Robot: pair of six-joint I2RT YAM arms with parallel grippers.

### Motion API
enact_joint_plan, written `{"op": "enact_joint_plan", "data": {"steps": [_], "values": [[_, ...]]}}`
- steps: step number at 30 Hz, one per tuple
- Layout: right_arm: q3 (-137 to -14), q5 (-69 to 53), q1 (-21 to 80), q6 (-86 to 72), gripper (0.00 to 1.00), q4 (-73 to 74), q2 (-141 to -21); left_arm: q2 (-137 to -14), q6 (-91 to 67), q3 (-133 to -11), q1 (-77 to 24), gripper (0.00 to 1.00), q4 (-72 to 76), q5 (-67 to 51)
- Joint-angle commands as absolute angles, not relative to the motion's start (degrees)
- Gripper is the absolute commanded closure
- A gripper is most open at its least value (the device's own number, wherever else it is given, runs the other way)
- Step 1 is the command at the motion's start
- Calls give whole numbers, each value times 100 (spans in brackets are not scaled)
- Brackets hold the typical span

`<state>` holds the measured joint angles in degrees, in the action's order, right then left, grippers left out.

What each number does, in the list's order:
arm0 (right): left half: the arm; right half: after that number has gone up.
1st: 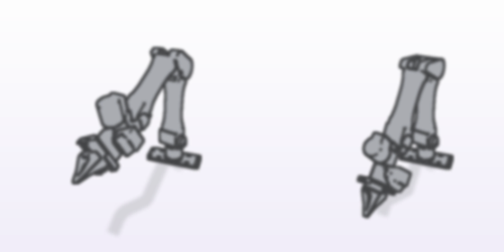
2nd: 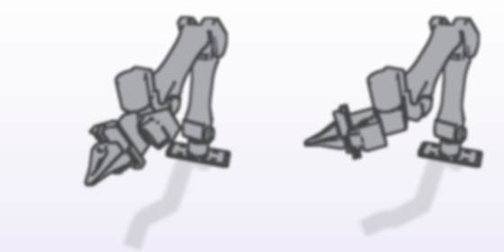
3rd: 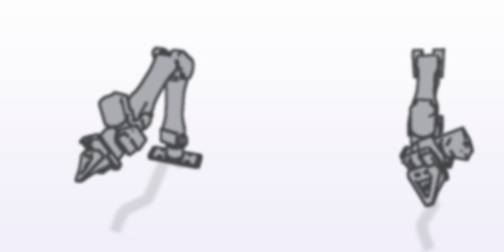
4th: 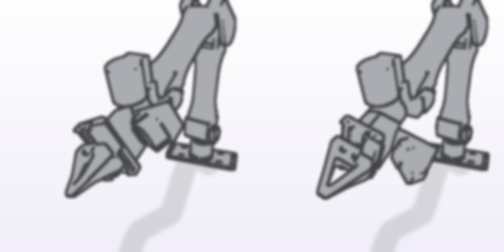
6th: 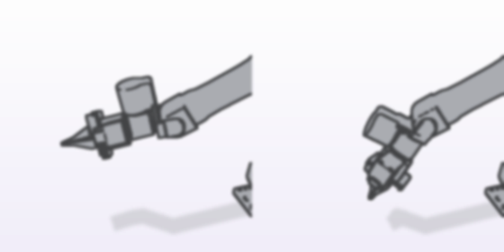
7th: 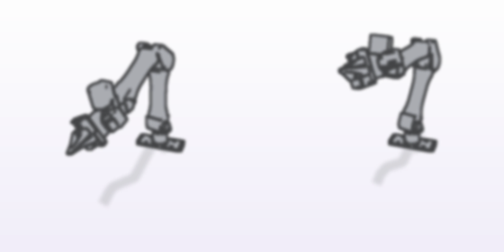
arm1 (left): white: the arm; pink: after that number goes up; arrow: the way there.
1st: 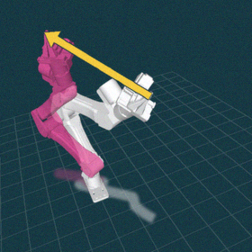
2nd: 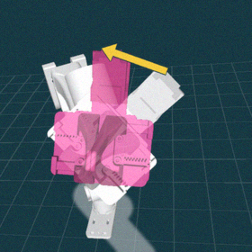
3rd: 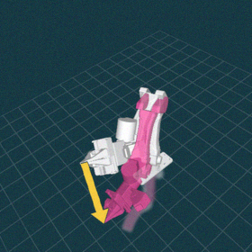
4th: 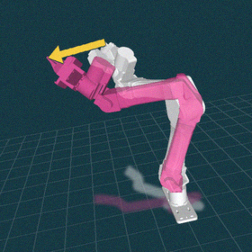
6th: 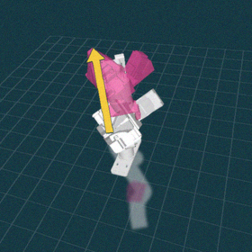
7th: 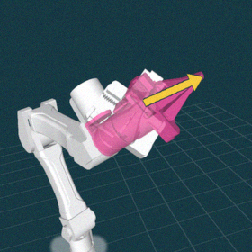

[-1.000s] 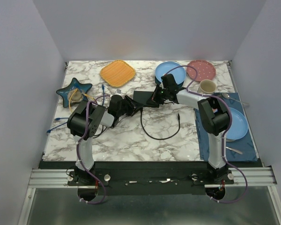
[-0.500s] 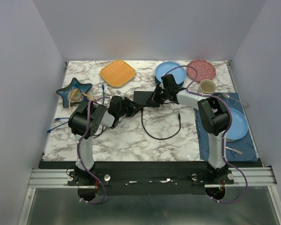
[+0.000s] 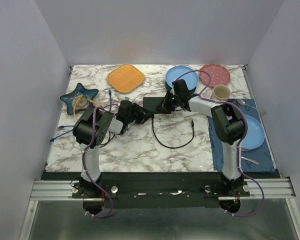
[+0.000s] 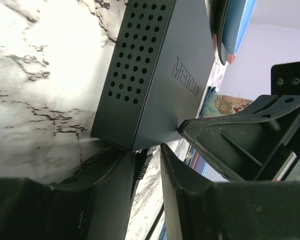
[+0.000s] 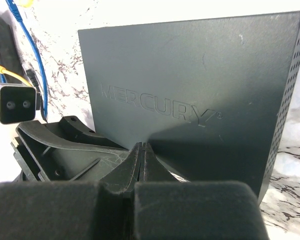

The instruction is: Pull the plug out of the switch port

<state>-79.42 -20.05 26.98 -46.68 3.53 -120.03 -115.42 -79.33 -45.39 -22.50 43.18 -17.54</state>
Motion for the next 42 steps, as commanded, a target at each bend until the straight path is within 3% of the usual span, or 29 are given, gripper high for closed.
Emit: {"op": "enact_joint_plan", "data": {"steps": [1,9,17,30,42], "values": [[-7761,-1995,2681,-4649,99,492,-12164,-11602,-7770,-4570,-2329,60,3033,-1547],[-7708,-2004,2681,-4641,99,448,-12155,-11619,-7726,-4605,-2320,75,2813,-1494],[-7577,-1943,2672,-4614,99,413,-12050,-11593,-7699,-4535,-2320,100,2821,-1494],[-6706,-1565,2927,-4315,99,404,-11197,-11531,-7638,-4333,-2250,100,3067,-1512],[-7751,-1512,2927,-4298,99,852,-11891,-11487,-7480,-4201,-2241,100,3067,-1696]]}}
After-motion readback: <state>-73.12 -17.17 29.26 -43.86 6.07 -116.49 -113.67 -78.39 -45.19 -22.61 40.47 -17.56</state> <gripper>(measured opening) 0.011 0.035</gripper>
